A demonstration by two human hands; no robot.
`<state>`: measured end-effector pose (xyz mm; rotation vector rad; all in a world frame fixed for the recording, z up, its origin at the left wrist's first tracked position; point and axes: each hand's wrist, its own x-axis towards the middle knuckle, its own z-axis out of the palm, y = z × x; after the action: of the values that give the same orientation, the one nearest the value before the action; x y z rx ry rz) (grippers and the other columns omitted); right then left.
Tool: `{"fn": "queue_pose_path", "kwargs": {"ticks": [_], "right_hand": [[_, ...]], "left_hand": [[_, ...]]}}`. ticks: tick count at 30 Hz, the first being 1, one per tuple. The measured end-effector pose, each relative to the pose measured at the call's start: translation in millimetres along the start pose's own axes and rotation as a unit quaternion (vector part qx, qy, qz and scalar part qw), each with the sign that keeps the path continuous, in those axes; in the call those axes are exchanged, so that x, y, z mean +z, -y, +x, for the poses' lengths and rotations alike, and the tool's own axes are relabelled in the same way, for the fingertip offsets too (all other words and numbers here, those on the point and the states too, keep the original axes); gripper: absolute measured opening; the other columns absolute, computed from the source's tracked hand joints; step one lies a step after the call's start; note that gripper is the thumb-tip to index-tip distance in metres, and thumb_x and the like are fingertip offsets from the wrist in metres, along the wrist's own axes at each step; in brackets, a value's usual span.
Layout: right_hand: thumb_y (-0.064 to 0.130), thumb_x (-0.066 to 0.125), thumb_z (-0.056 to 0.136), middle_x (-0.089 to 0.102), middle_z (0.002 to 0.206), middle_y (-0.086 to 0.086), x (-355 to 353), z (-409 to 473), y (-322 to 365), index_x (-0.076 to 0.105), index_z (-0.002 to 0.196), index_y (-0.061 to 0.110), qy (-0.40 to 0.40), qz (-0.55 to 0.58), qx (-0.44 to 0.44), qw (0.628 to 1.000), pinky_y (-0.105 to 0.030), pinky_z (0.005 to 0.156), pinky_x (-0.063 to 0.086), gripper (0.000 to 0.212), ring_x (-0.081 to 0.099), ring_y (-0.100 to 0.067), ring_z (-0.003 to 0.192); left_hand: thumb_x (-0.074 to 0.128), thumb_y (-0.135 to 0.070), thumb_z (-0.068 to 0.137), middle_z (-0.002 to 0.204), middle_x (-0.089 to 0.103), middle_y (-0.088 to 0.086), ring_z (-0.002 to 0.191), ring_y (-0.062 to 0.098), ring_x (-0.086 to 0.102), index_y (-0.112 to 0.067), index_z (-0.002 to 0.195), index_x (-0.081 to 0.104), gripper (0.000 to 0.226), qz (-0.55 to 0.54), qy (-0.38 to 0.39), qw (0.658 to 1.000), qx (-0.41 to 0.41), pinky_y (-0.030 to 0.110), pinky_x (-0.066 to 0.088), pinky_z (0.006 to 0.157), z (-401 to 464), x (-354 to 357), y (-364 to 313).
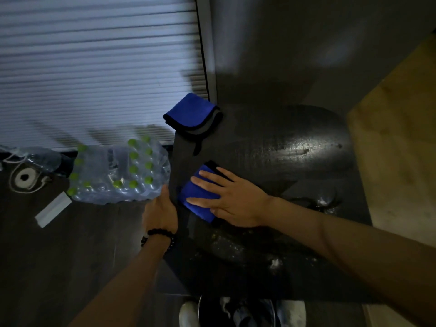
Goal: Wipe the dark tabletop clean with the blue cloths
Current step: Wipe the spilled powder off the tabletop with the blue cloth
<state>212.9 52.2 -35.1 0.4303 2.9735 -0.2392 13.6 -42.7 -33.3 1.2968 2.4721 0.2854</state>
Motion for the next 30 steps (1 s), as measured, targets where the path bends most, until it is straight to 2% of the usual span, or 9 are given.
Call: {"fn": "queue_pose_path", "kwargs": {"ticks": [5,9,12,18,20,22,24,28,30], "right_hand": [[0.047,0.02,0.107,-0.006,0.17,0.0,3.1,-24.8,-13.6,0.004,0.159,0.042,0.01,-0.001,-0.016,1.0,-0.048,0.124,-0.007,0.055,-0.014,-0.021,0.155],[0.047,0.019,0.107,-0.008,0.17,0.002,5.6,-51.5,-29.6,0.003,0.159,0.044,0.008,0.004,-0.007,1.0,-0.047,0.122,-0.012,0.054,-0.017,-0.019,0.154],[0.046,0.021,0.108,-0.009,0.169,0.003,7.1,-69.3,-40.5,0.003,0.159,0.044,0.01,0.002,0.012,1.0,-0.047,0.122,-0.011,0.054,-0.018,-0.019,0.154],[0.047,0.018,0.107,-0.007,0.17,0.003,8.2,-98.7,-56.6,0.002,0.159,0.044,0.006,-0.003,0.053,0.999,-0.049,0.123,-0.005,0.054,-0.015,-0.02,0.154],[0.047,0.018,0.107,-0.006,0.17,0.002,8.7,-112.0,-61.9,0.001,0.159,0.043,0.003,-0.008,0.073,0.997,-0.048,0.123,-0.005,0.054,-0.014,-0.02,0.155],[0.047,0.016,0.107,-0.007,0.17,0.002,9.4,-126.7,-67.8,-0.003,0.158,0.045,0.005,-0.006,0.102,0.995,-0.048,0.123,-0.005,0.054,-0.014,-0.02,0.155],[0.048,0.014,0.107,-0.007,0.17,0.003,10.6,-140.9,-73.3,-0.004,0.158,0.046,0.006,-0.002,0.131,0.991,-0.048,0.123,-0.004,0.054,-0.014,-0.019,0.155],[0.049,0.011,0.106,-0.01,0.17,0.004,10.8,-164.9,-80.9,-0.004,0.158,0.046,0.011,0.003,0.175,0.984,-0.046,0.123,-0.007,0.054,-0.017,-0.017,0.154],[0.049,0.01,0.106,-0.01,0.169,0.004,10.9,-173.6,-82.5,-0.004,0.158,0.045,0.01,0.009,0.2,0.98,-0.043,0.123,-0.011,0.053,-0.018,-0.016,0.154]], "left_hand": [[0.032,-0.007,0.096,0.104,0.063,0.036,0.097,0.051,0.059,0.003,0.118,0.052,0.031,-0.005,-0.006,1.0,0.002,0.052,0.043,0.077,-0.1,0.4,-1.6],[0.031,-0.009,0.097,0.096,0.065,0.033,0.088,0.047,0.061,0.004,0.108,0.057,0.031,-0.035,-0.027,0.999,0.009,0.051,0.044,0.073,-1.2,0.6,-3.9],[0.032,-0.011,0.099,0.079,0.062,0.024,0.07,0.033,0.056,0.001,0.089,0.057,0.029,-0.031,-0.037,0.999,0.021,0.041,0.039,0.063,-0.3,3.3,-3.7],[0.028,-0.021,0.102,0.06,0.047,0.001,0.057,0.019,0.046,-0.013,0.075,0.047,0.033,-0.073,-0.025,0.997,-0.018,0.03,0.032,0.053,1.1,10.1,-1.1],[0.028,-0.029,0.102,0.067,0.054,0.004,0.065,0.023,0.053,-0.013,0.081,0.053,0.036,-0.111,-0.017,0.993,-0.033,0.035,0.041,0.064,3.3,10.1,-2.2],[0.029,-0.036,0.101,0.095,0.066,0.015,0.092,0.035,0.061,-0.01,0.103,0.062,0.043,-0.155,-0.005,0.987,-0.049,0.04,0.042,0.082,6.5,9.7,-4.5],[0.029,-0.035,0.102,0.118,0.063,0.023,0.111,0.04,0.056,-0.005,0.119,0.059,0.046,-0.157,0.009,0.986,-0.044,0.044,0.04,0.095,10.7,9.2,-4.3],[0.03,-0.014,0.101,0.116,0.059,0.029,0.106,0.045,0.055,0.003,0.111,0.055,0.032,-0.143,0.043,0.988,-0.043,0.046,0.039,0.088,16.1,10.9,0.2],[0.03,-0.014,0.102,0.117,0.059,0.023,0.108,0.039,0.054,-0.002,0.108,0.055,0.028,-0.177,0.048,0.982,-0.051,0.035,0.035,0.087,14.5,9.9,0.6]]}}
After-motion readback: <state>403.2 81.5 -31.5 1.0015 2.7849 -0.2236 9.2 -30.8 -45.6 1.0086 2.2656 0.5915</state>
